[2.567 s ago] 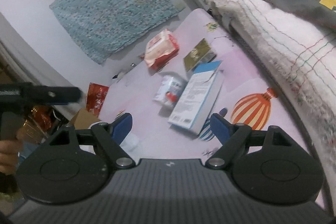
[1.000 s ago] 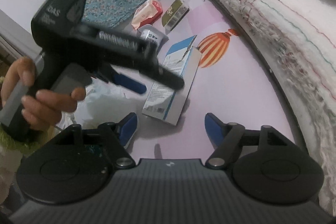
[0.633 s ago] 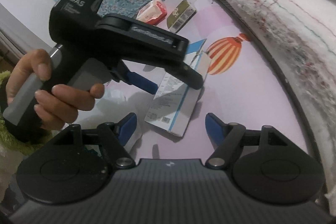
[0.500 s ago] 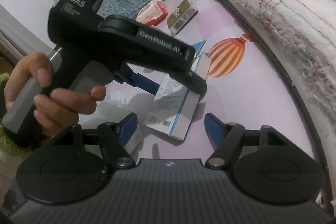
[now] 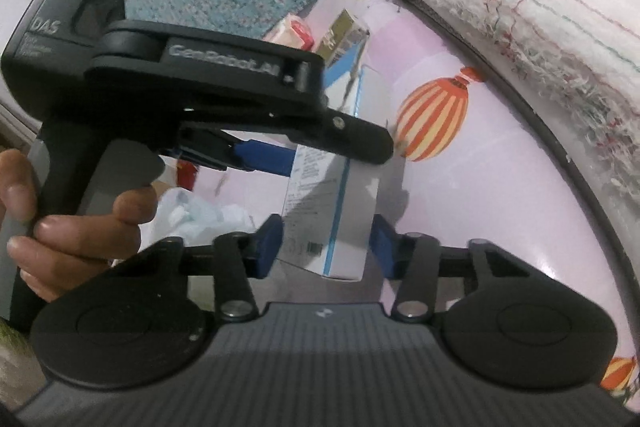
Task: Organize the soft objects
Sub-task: 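Lift the blue box with the left gripper and carry it over the cardboard box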
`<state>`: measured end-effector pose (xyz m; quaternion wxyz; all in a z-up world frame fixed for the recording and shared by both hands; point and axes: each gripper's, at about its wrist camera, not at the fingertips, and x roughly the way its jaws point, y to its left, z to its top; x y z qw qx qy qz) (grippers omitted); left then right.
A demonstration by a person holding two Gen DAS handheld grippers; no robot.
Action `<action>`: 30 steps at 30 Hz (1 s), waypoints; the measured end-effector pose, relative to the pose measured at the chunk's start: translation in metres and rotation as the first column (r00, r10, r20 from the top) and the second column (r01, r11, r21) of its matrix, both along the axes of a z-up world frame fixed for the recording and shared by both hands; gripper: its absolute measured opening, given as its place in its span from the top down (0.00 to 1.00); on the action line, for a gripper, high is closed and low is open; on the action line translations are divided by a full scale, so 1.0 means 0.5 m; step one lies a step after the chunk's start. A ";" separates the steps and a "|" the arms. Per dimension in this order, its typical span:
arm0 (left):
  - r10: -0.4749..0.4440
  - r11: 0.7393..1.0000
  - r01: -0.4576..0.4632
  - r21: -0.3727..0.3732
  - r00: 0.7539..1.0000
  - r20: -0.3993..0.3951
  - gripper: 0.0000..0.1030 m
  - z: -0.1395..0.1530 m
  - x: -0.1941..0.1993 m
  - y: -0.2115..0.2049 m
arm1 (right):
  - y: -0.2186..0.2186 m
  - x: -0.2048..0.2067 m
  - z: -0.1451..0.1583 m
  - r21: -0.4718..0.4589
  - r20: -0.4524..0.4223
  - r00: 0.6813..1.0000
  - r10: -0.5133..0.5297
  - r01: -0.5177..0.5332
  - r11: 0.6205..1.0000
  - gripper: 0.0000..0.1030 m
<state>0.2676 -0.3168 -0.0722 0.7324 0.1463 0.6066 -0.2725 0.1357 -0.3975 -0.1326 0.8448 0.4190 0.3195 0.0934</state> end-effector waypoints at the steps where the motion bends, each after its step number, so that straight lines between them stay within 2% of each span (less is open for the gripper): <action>1: 0.000 1.000 0.000 -0.011 1.000 0.013 0.30 0.014 -0.008 0.002 | 0.000 -0.008 0.009 0.000 0.010 1.000 -0.007 0.007 1.000 0.64; 9: 0.039 0.993 -0.025 -0.113 0.993 0.115 0.30 0.135 -0.069 0.053 | 0.016 -0.066 0.112 -0.021 0.138 0.990 0.011 -0.008 1.000 0.67; 15: 0.105 0.980 -0.064 -0.188 0.970 0.221 0.30 0.258 -0.144 0.146 | 0.060 -0.103 0.225 -0.067 0.263 0.960 0.093 -0.078 0.995 0.68; 19: 0.184 0.966 -0.121 -0.229 0.943 0.277 0.30 0.316 -0.189 0.238 | 0.113 -0.120 0.286 -0.089 0.328 0.929 0.174 -0.153 0.984 0.67; 24: 0.305 0.938 -0.228 -0.259 0.900 0.310 0.30 0.352 -0.233 0.366 | 0.217 -0.135 0.341 -0.127 0.368 0.881 0.299 -0.271 0.954 0.66; 30: 0.471 0.872 -0.392 -0.295 0.835 0.284 0.30 0.350 -0.262 0.530 | 0.355 -0.115 0.366 -0.150 0.363 0.808 0.464 -0.441 0.885 0.66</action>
